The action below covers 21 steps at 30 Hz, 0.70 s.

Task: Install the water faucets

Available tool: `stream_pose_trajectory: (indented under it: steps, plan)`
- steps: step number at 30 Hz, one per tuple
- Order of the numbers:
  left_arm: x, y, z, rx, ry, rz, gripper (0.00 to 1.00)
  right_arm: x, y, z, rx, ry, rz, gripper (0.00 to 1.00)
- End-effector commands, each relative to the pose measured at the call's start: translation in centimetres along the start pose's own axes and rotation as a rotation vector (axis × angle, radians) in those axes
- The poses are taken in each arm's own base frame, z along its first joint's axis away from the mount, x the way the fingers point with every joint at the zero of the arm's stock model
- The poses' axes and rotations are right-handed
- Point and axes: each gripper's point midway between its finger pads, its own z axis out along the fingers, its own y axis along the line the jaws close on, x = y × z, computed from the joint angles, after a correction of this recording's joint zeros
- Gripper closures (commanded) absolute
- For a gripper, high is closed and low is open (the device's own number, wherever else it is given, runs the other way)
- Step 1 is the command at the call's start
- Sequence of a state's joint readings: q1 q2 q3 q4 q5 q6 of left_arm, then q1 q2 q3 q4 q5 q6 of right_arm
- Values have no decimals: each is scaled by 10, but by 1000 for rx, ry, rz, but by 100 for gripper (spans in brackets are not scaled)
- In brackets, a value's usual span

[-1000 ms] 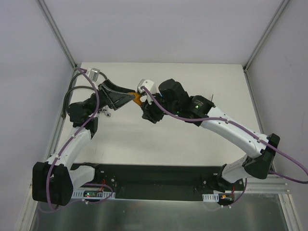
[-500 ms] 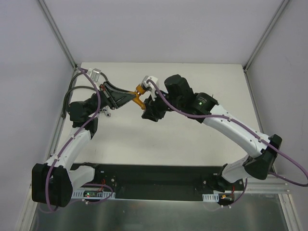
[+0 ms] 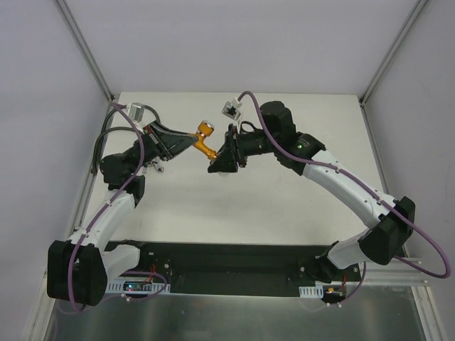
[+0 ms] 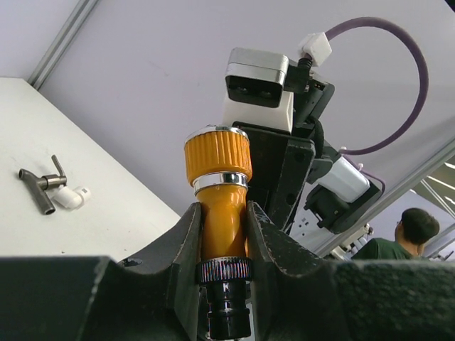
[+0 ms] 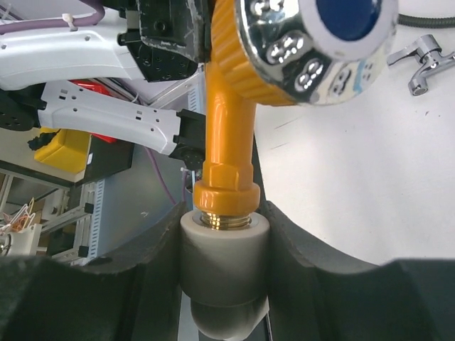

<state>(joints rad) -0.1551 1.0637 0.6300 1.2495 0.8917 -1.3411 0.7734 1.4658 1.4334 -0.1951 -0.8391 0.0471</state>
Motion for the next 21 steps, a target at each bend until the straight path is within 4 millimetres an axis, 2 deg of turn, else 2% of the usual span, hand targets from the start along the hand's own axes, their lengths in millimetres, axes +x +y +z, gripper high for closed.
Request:
stream_pose_trajectory:
  steps: [1, 2, 3, 5, 8, 10, 11, 12, 15, 16, 18, 19, 21]
  plan:
    - [-2, -38, -3, 159, -47, 192, 100, -27, 29, -7, -47, -90, -138, 53]
    - [-5, -33, -3, 140, -65, 185, 100, -25, 24, -9, -4, -91, -142, 38]
    - [-6, -28, -3, 117, -73, 168, 100, -26, 14, -17, 88, -109, -167, 33]
    - [-10, -13, -3, 51, -97, 126, 100, -25, 6, -23, 168, -124, -237, 20]
    - [-14, 8, -5, -43, -125, 71, 100, -22, -10, -40, 360, -159, -360, 10]
    - [-15, 16, -6, -83, -128, 43, 100, -19, -16, -43, 435, -150, -442, 8]
    - [-14, 25, -7, -114, -128, 13, 100, -16, -13, -40, 458, -130, -550, 6]
    - [-15, 29, -8, -129, -134, 0, 100, -11, -30, -45, 571, -114, -588, 5]
    - [-14, 36, -8, -153, -128, -32, 100, -11, -38, -40, 667, -96, -722, 4]
    - [-13, 38, -8, -155, -123, -42, 100, -5, -43, -37, 684, -85, -746, 3]
    - [-12, 40, -8, -166, -115, -54, 100, -13, -46, -34, 779, -96, -864, 3]
    - [-12, 41, -7, -169, -110, -57, 100, -7, -52, -32, 819, -76, -904, 3]
    - [-12, 44, -7, -179, -108, -68, 100, -13, -56, -27, 925, -95, -966, 2]
